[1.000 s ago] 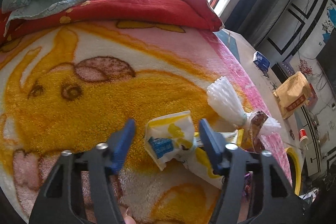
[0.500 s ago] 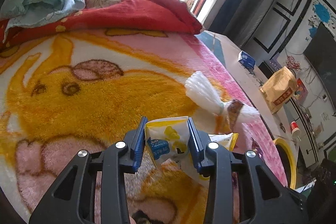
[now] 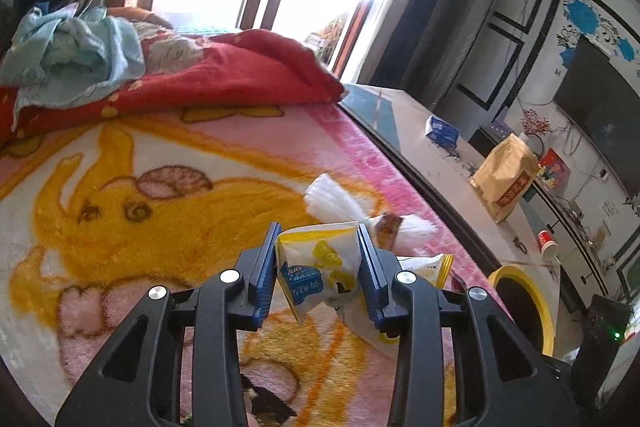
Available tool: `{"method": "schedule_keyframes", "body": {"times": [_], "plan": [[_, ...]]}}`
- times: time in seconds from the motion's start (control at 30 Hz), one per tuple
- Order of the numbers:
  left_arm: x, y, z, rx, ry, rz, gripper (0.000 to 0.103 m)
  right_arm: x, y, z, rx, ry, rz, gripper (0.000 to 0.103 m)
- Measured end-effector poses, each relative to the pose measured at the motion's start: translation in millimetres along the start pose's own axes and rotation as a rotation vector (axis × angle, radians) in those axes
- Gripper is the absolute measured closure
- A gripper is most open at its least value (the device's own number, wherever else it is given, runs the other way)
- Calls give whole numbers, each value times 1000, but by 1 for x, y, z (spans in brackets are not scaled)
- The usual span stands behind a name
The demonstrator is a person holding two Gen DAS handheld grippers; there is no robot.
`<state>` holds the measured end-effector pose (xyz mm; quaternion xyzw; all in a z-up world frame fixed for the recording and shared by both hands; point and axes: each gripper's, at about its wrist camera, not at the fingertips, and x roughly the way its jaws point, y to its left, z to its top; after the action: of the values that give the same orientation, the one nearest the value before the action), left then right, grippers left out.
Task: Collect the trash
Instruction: 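Carry the snack carton and red wrapper over the yellow bin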
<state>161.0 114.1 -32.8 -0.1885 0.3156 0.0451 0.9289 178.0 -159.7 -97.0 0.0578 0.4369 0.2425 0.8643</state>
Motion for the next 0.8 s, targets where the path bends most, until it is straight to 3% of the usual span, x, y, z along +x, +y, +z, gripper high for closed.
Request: {"method": "schedule_keyframes", "body": {"times": [0.8], "plan": [[-5, -75, -5, 145, -3, -127, 68, -52, -43, 12, 42, -99, -58, 97]]}}
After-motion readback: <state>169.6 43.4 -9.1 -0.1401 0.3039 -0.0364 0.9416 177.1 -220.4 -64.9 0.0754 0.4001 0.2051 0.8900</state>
